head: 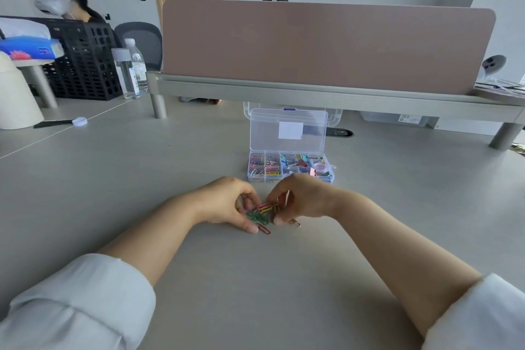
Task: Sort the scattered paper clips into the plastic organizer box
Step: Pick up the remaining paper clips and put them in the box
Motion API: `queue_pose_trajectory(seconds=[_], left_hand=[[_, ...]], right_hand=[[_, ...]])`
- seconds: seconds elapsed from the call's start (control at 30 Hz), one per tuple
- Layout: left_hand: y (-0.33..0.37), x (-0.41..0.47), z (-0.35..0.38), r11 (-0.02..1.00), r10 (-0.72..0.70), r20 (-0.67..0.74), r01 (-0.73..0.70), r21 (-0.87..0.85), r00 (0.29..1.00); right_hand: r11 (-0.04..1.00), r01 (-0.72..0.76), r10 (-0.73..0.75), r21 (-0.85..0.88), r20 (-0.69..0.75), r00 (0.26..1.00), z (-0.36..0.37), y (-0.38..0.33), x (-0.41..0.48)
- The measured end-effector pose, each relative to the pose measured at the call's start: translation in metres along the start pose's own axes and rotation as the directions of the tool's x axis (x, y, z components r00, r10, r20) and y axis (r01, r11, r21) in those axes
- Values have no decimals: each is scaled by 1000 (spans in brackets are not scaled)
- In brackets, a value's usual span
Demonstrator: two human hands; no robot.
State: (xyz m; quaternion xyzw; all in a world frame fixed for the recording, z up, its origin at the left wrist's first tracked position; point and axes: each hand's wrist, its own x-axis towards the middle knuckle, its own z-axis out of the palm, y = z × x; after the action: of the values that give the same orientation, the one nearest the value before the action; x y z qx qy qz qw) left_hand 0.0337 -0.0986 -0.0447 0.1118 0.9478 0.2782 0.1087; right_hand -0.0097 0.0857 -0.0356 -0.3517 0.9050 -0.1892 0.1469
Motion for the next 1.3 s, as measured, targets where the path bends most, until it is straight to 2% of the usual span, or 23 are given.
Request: queue_pose_trajectory(seconds=[0.1,0.17,0.27,0.47,0.6,0.8,1.0,1.2,1.3], left_hand=[[5,-2,3,997,-15,-54,19,73,998],[7,-5,4,983,-42,-90,57,174,995],[11,-4,8,972,-48,-116,73,223,992],[8,5,7,984,-22,-189,55,170,982],[4,8,8,983,-18,-217,57,177,976],[7,11,10,968,-35,-180,77,237,983],[8,12,9,959,-63,-184,111,260,981],[3,15,8,953,-52,-220,114,280,974],[-3,16,8,977,-59,-272,112,184,961]], right_hand=[[999,-4,6,40,-34,999,-4,1,-1],[1000,-30,30,-5,22,999,-12,3,-7],[994,-66,71,-88,56,996,-10,6,-8],[999,-21,25,31,-135,991,7,1,11],[998,-19,29,54,-175,984,10,-1,12],[997,-61,53,-42,-184,981,9,-7,16],[957,-221,194,-187,-154,969,8,-3,29],[957,-221,205,-189,-102,974,8,-2,35],[965,-204,194,-163,-78,978,4,-4,33]])
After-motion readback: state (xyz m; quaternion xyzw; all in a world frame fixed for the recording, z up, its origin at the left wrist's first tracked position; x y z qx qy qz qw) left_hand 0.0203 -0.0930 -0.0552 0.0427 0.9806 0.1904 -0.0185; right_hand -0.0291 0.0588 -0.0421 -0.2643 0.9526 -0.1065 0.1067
